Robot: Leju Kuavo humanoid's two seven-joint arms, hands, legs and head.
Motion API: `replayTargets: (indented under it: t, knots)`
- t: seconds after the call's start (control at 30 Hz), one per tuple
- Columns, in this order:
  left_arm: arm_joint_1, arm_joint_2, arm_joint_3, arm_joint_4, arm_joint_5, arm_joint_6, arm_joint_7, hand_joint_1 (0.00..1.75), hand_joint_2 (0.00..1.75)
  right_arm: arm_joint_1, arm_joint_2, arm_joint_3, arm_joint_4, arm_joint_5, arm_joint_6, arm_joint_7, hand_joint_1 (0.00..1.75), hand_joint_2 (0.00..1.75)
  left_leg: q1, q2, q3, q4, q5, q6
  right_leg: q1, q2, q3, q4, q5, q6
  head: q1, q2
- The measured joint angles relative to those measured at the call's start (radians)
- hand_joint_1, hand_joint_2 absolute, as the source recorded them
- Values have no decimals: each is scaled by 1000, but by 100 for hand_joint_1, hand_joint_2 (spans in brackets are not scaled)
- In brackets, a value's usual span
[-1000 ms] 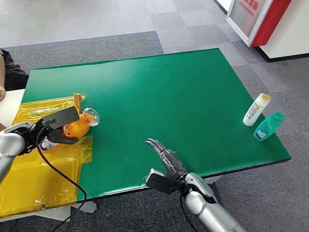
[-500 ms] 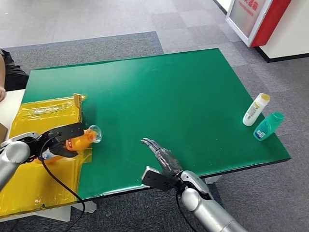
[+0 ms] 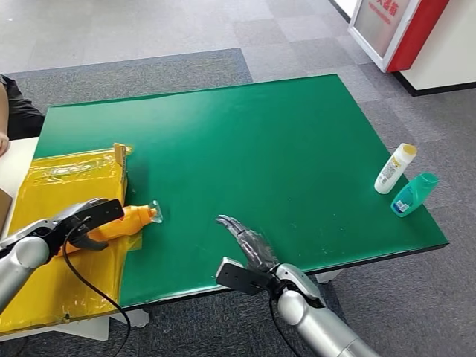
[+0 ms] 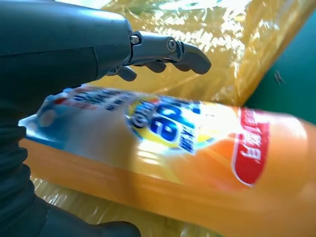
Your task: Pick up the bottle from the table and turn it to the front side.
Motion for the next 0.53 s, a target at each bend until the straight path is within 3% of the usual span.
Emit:
replayTargets:
  t: [0.2,0.4,0.53]
  knots:
    - [81,-18,124,-137,-76,140,-30,0,175,41,-2,-19,-45,12,-15,7,0,175,0,0,0,0,0,0,0,0,-1,0,0,0,0,0]
    - [286,-55,325,-502,-3,264,-223,0,175,139,-17,-60,-160,31,-41,3,0,175,0,1,-1,0,-2,0,0,1,-2,-1,-1,0,0,0]
    - [386,-79,417,-672,23,275,-279,0,175,181,-22,-74,-219,38,-43,-1,0,175,0,1,-2,0,-2,1,0,1,-3,-1,-1,0,0,0]
